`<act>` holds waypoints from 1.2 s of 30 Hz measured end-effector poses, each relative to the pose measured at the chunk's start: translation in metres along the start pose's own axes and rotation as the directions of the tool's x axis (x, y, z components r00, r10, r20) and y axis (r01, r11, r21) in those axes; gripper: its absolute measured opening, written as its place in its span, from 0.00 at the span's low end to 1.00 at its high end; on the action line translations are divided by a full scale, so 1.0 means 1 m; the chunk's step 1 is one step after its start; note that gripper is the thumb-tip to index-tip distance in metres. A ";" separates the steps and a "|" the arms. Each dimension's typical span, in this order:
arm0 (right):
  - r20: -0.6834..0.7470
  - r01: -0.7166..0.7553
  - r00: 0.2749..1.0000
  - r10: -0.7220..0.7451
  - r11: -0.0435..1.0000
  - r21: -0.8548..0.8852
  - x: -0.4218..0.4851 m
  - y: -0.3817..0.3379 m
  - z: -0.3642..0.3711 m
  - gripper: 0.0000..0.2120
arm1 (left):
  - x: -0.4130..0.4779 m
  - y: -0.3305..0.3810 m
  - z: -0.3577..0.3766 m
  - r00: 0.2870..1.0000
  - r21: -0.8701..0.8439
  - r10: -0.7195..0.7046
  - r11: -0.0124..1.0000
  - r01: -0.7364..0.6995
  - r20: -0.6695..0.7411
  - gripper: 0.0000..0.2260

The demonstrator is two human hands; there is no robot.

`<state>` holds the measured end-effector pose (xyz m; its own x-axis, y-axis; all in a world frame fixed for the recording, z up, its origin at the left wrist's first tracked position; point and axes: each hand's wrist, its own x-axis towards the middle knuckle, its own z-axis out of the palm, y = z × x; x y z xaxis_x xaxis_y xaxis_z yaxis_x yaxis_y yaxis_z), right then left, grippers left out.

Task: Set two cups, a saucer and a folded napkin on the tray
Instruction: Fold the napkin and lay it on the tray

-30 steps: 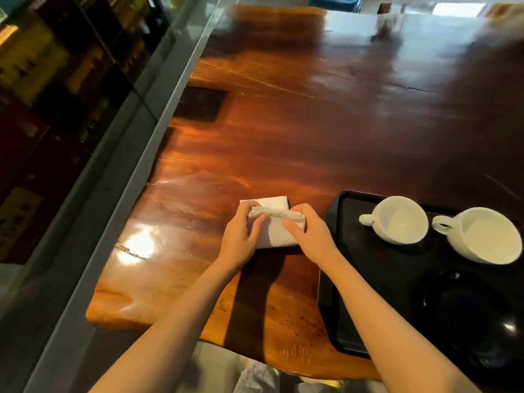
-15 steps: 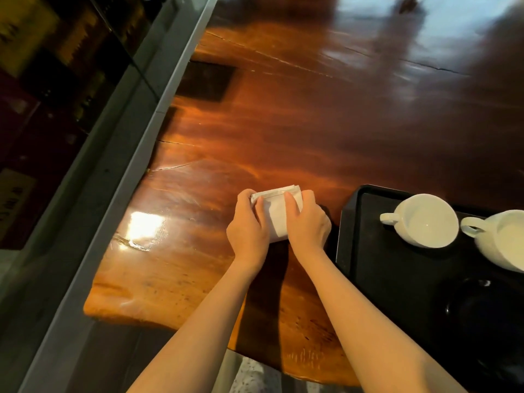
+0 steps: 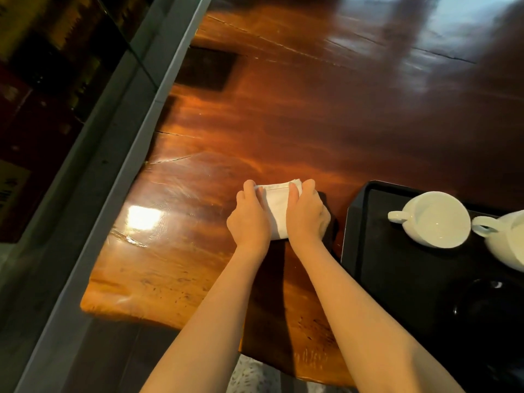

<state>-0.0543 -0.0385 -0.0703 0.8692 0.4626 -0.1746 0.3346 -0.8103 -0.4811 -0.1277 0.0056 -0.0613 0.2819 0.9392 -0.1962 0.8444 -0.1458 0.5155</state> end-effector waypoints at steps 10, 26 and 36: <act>-0.228 0.190 0.941 -0.249 0.949 -0.253 0.007 0.008 0.019 0.13 | 0.016 -0.019 0.015 0.964 0.232 0.203 0.959 -0.160 -0.173 0.08; 0.233 0.487 0.873 -0.428 0.787 -0.380 0.024 0.025 0.014 0.27 | 0.005 -0.047 0.000 0.586 0.400 0.770 0.468 -0.788 0.252 0.23; 0.405 0.558 0.810 -0.425 0.770 -0.309 0.041 0.023 -0.009 0.24 | 0.004 -0.040 -0.010 0.498 0.471 0.665 0.241 -0.848 0.557 0.24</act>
<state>-0.0077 -0.0413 -0.0811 0.4147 0.8643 -0.2847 0.8552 -0.4771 -0.2026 -0.1647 0.0185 -0.0738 0.9554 0.1977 -0.2192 0.1790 -0.9785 -0.1025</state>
